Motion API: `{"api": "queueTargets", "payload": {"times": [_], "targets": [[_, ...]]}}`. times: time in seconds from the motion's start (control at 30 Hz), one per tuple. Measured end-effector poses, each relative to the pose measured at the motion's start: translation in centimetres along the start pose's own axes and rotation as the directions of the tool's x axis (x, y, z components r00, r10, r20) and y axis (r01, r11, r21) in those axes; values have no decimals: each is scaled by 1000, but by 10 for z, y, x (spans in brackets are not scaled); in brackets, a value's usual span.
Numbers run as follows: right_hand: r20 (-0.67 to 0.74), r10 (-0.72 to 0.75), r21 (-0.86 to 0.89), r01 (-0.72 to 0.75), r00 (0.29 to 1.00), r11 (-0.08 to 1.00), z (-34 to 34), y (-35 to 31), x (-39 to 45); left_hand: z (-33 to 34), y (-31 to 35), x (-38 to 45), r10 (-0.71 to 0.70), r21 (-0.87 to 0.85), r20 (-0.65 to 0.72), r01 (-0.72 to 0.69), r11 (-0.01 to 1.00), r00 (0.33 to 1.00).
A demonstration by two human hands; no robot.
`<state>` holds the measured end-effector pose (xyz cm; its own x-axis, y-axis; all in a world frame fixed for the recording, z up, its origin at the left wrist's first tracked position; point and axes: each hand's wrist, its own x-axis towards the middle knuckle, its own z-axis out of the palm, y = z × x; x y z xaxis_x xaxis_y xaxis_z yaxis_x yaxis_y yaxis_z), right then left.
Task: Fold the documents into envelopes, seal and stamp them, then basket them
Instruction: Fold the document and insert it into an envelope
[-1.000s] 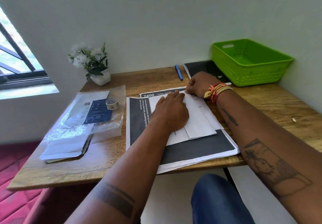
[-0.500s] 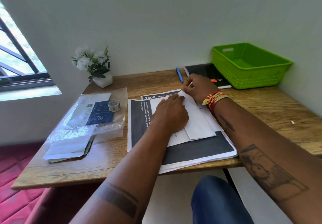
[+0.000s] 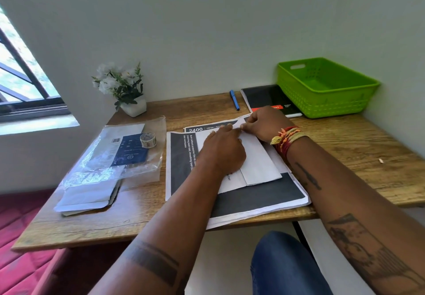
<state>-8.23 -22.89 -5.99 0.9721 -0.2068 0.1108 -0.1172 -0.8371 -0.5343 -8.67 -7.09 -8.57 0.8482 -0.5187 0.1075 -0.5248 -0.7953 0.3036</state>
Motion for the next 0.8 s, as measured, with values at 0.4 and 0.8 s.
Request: {"api": "queueTargets", "payload": {"times": [0.4,0.8], "targets": [[7,-204,478,176,979,860,-5,-3,-48,-15,-8,-6,-256,-395,-252,142,908,933],[143,-457,-16,464,878,886,18,-8,-45,-31,-27,-11,-527,-835,-37,263,483,849]]}}
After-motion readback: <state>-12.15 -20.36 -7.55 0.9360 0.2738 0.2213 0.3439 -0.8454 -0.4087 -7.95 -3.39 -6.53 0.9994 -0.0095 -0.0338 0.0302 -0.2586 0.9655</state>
